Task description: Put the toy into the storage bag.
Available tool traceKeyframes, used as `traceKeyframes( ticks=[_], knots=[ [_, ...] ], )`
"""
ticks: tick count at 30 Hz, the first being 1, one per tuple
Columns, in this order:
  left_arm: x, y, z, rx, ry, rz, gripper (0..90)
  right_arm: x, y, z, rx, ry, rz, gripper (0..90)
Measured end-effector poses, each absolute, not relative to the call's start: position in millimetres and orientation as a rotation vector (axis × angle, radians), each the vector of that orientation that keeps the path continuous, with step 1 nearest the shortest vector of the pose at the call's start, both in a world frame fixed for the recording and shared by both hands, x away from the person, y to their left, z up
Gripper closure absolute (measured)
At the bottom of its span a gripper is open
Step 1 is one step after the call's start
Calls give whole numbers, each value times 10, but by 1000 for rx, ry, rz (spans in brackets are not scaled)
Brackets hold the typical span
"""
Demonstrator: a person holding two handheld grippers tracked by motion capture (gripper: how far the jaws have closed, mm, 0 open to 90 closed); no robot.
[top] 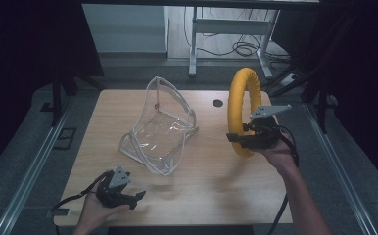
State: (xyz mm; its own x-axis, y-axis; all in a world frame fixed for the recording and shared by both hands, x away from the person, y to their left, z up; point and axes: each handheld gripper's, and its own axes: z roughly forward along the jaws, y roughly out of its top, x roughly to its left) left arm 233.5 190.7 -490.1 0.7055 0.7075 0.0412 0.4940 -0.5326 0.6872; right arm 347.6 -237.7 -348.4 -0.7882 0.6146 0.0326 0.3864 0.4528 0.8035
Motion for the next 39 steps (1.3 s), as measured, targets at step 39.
traceKeyframes(
  ticks=[39],
  knots=[
    [2332, 1911, -4892, 2235, 916, 413, 160, 3366, -2133, -3291, 746, 2316, 1635, 487]
  ],
)
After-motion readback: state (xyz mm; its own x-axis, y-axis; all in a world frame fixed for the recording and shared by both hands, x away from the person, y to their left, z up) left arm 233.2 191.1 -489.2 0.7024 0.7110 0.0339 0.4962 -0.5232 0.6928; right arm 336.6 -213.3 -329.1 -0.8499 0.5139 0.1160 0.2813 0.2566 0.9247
